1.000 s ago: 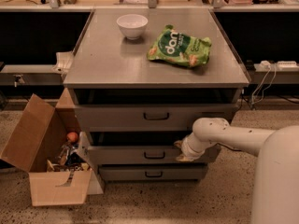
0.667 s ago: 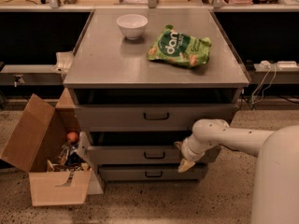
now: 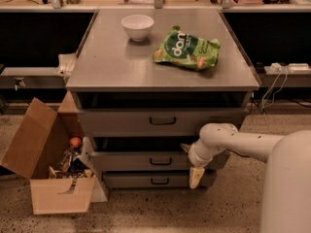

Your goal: Open middle drawer

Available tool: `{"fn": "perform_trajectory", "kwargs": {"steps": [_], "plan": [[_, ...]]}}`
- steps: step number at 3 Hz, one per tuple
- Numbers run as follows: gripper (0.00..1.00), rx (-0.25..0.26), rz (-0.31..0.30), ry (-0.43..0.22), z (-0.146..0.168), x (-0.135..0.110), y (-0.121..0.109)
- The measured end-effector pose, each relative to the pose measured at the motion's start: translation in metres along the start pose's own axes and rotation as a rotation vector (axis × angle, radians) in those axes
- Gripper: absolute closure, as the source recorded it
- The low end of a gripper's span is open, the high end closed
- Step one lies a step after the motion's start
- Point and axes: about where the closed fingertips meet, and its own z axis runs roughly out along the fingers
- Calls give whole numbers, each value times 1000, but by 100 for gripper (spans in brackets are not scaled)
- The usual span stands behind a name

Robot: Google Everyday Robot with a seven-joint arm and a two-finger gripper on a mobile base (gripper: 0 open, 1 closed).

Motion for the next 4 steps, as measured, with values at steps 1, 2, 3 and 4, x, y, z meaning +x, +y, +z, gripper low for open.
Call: {"fn": "perform_trajectory", "kwargs": {"steps": [1, 2, 3, 4], "plan": [[0, -38, -7, -12, 10, 2, 1], [0, -93, -19, -6, 22, 5, 1], [16, -94, -19, -6, 19, 4, 1], [37, -124, -19, 4, 1, 5, 24]]}}
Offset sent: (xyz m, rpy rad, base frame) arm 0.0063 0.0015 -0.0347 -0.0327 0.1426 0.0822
